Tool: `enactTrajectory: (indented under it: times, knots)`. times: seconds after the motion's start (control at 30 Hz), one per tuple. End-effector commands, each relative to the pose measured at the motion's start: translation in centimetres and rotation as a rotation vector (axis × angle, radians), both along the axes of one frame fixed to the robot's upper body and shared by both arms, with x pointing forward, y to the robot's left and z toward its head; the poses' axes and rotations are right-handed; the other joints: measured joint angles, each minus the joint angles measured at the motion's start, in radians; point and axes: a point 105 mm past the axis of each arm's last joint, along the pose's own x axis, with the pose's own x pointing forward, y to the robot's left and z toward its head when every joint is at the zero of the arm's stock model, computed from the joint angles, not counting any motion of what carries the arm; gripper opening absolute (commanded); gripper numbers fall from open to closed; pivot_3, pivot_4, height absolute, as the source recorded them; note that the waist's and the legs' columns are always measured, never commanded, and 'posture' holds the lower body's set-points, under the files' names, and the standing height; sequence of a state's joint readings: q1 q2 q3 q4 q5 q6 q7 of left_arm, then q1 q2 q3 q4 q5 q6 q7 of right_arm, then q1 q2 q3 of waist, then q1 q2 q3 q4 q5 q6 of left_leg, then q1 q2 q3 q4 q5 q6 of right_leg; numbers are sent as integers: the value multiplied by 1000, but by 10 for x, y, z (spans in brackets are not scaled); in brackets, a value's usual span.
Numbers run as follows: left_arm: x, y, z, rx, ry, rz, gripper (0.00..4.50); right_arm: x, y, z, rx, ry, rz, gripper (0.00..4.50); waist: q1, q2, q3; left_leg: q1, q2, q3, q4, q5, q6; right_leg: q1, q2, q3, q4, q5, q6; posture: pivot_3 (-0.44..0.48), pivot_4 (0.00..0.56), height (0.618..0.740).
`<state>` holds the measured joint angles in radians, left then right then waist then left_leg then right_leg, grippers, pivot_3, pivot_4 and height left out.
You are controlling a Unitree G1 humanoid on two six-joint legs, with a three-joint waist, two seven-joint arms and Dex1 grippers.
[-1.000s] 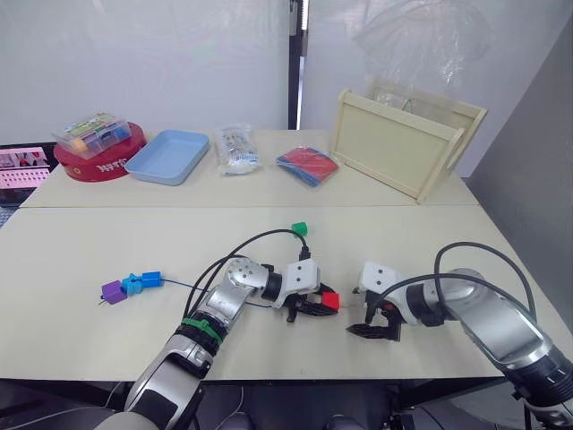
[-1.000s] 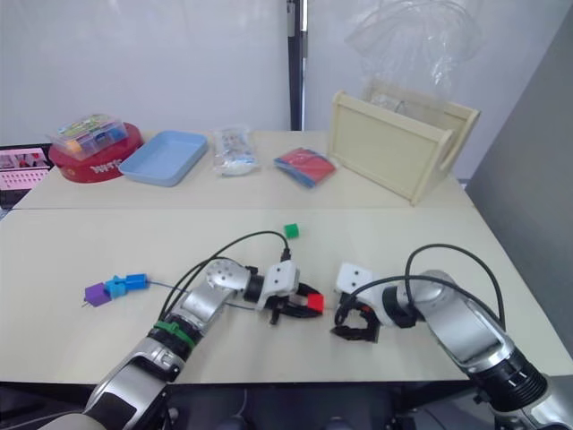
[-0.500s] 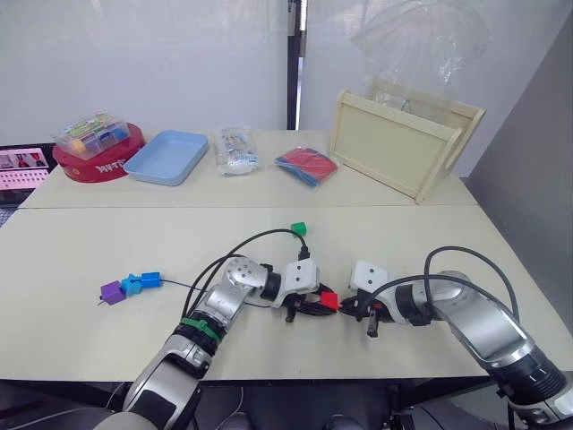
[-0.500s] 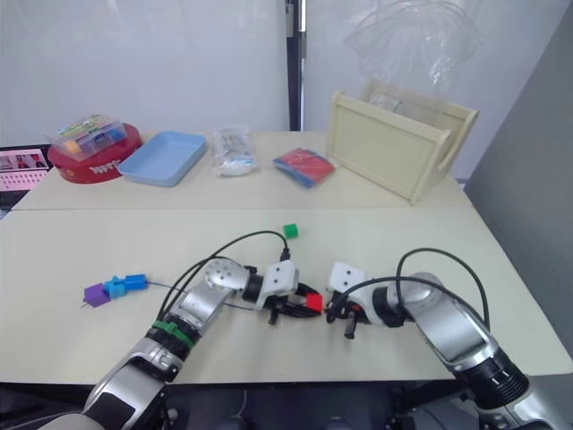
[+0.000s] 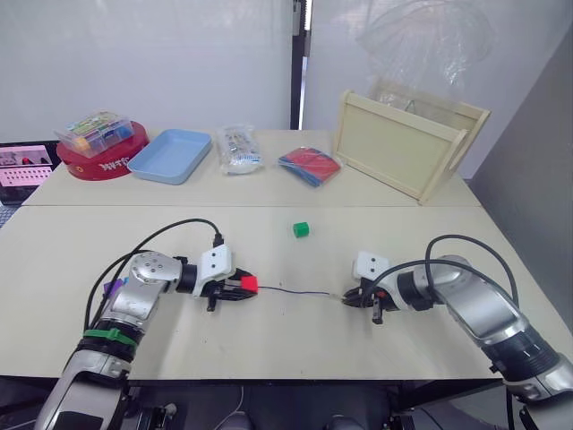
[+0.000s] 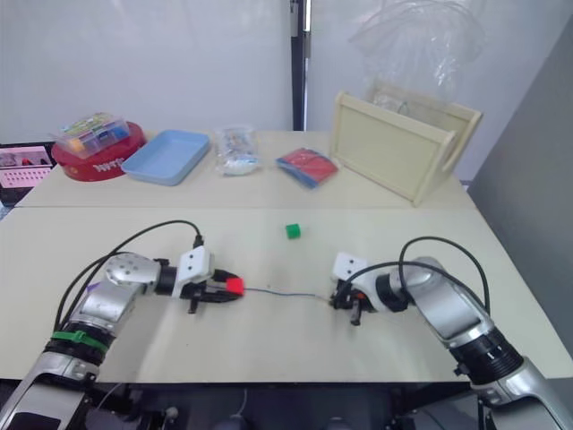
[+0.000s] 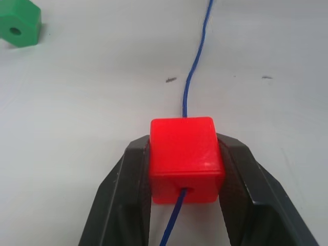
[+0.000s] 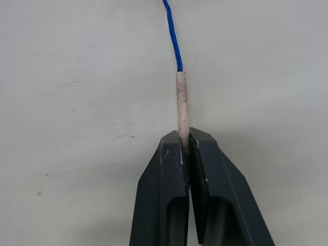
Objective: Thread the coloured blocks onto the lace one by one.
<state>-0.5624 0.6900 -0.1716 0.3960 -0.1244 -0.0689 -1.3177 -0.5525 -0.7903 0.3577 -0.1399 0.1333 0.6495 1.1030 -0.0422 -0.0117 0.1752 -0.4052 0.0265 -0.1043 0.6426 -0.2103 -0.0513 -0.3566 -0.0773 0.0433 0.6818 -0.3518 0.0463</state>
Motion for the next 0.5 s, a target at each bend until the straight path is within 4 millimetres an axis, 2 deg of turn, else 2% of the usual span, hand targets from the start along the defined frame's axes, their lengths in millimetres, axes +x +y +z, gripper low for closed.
enactTrajectory:
  times: [0.03, 0.2, 0.27, 0.33, 0.4, 0.5]
  knots:
    - [-3, 69, -1, 136, 5, 134, 1210, 3, 0, 7, -5, -33, 22, 0, -16, 0, 0, 1, 1, 0, -1, 0, 0, -1, 1, 1, 0, 0, 0, 0, 150, 740]
    - [-5, 121, 12, 218, -19, 253, 1210, 0, 1, 5, 2, -30, 23, 0, -28, 0, 0, 4, 3, 0, -4, 0, 0, -1, 2, 1, 2, 0, 0, 0, 150, 740]
    - [-7, 139, 21, 221, -13, 307, 1210, -2, 1, 4, 7, -29, 21, 0, -28, 0, 0, 3, 3, 0, -4, 0, 0, -1, 2, 0, 2, 0, 0, 0, 150, 740]
    - [-8, 148, 29, 210, -8, 338, 1210, -4, 2, 3, 12, -27, 17, 0, -28, 0, 0, 3, 3, 0, -4, 0, 0, -2, 2, 0, 3, 0, 0, 0, 150, 740]
    - [-8, 152, 40, 128, 35, 386, 2270, -7, 2, 2, 20, -12, 19, 0, -27, 0, 0, 1, 3, 0, -4, 0, 0, -4, 2, 0, 3, 0, 0, 0, 150, 740]
    - [-3, 140, 58, 14, 36, 367, 3219, -9, 5, 1, 30, -4, 26, 0, -23, 0, 0, 0, 3, 0, -4, 0, 0, -5, 2, 0, 4, 0, 0, 0, 150, 740]
